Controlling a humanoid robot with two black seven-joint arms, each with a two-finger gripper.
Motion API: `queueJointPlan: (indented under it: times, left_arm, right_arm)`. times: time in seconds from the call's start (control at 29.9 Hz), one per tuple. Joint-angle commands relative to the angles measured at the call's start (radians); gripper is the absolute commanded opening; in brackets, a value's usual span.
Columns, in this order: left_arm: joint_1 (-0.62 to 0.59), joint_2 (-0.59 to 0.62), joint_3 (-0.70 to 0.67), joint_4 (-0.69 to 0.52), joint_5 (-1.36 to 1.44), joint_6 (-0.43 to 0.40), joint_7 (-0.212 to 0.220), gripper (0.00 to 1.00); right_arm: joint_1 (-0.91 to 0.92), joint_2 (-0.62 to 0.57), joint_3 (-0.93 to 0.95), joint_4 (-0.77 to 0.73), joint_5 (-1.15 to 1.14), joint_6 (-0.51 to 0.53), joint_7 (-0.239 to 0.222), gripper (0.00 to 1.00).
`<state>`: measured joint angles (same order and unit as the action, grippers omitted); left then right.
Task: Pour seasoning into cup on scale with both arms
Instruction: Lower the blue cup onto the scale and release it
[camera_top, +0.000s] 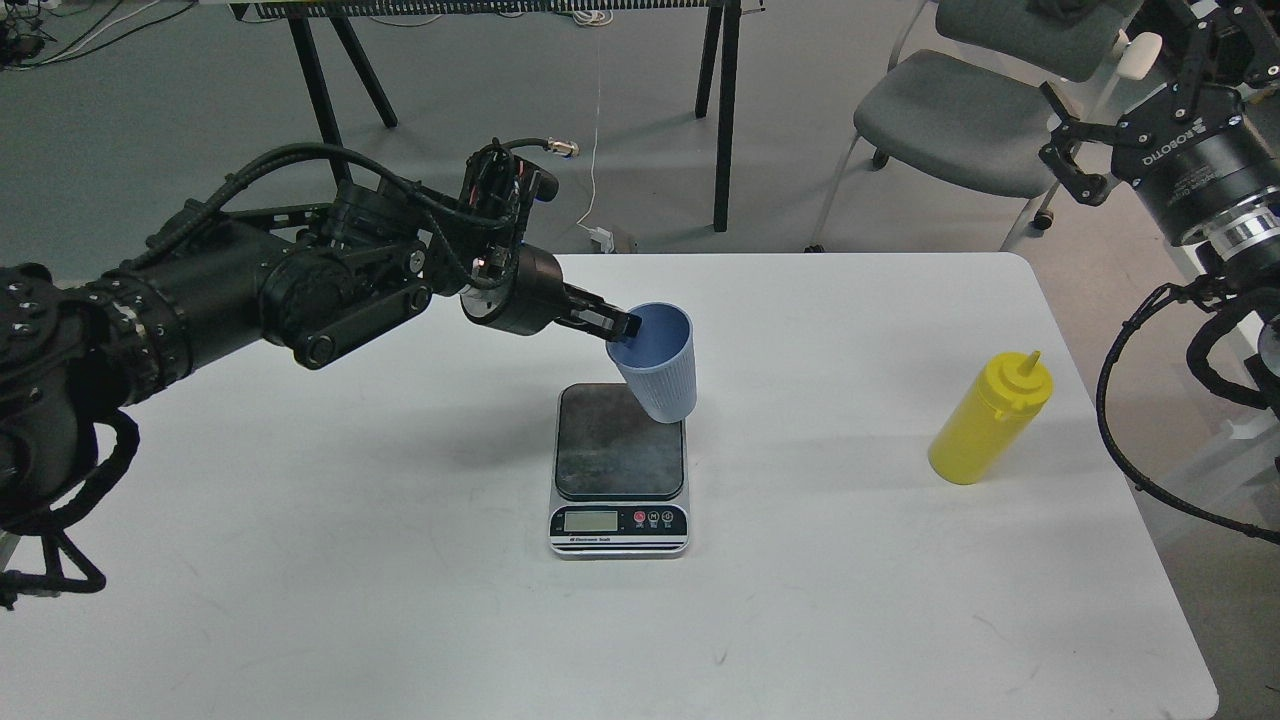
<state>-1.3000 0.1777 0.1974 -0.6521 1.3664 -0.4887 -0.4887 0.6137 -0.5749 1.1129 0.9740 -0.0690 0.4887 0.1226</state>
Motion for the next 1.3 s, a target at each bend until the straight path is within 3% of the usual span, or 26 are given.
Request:
queueJointPlan:
  times: [0.0,0.93,1.14,1.27]
  left_arm:
    - [0.018,-0.007,0.0,0.006,0.0,0.0,0.0,0.03]
    - [0.062,0.077,0.027,-0.011,0.034,0.0,0.0,0.05]
    - [0.068,0.078,0.023,-0.011,0.025,0.0,0.0,0.11]
    - [0.068,0.085,0.01,-0.012,0.017,0.0,0.0,0.28]
  right_arm:
    - [0.001,0.0,0.001,0.0,0.0,0.0,0.0,0.98]
    - [0.0,0.001,0.001,0.003,0.0,0.0,0.0,0.98]
    - [-0.003,0.004,-0.001,0.003,0.0,0.0,0.0,0.98]
    - [-0.003,0.006,0.001,0.003,0.0,0.0,0.0,0.98]
